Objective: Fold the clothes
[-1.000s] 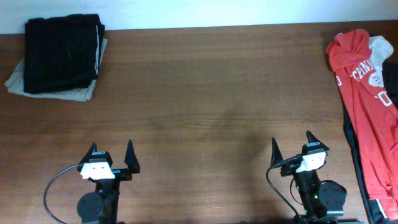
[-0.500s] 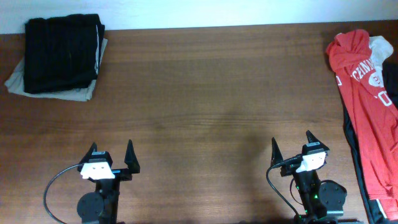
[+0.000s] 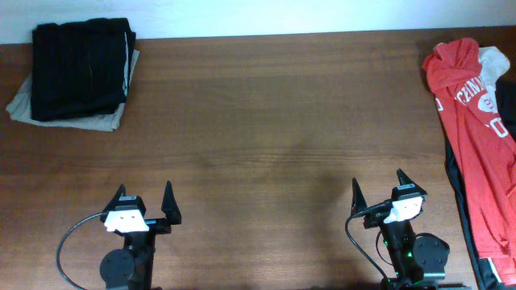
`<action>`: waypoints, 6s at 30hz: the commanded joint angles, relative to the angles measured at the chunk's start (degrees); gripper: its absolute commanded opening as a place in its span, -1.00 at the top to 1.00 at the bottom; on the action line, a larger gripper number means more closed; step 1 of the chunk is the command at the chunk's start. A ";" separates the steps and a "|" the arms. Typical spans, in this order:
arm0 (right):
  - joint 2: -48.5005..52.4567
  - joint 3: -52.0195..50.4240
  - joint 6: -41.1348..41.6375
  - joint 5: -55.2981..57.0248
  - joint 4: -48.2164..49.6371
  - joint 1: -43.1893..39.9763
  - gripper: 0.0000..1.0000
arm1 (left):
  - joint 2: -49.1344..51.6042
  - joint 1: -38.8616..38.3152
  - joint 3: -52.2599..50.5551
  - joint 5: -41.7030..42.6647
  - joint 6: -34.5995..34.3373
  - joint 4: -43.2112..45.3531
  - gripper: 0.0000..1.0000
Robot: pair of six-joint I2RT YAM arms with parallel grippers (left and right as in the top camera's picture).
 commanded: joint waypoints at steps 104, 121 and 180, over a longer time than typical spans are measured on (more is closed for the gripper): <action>117.02 94.88 -3.56 9.55 -12.41 -27.58 -0.73 | -0.31 0.31 -0.37 -0.81 1.11 -0.11 -0.98; 132.76 94.86 2.45 5.49 3.50 -27.85 -0.60 | -0.31 0.31 -0.37 -0.81 1.11 -0.11 -0.99; 110.29 95.60 9.79 -5.81 -8.63 25.20 0.93 | -0.31 0.31 -0.37 -0.81 1.11 -0.11 -0.98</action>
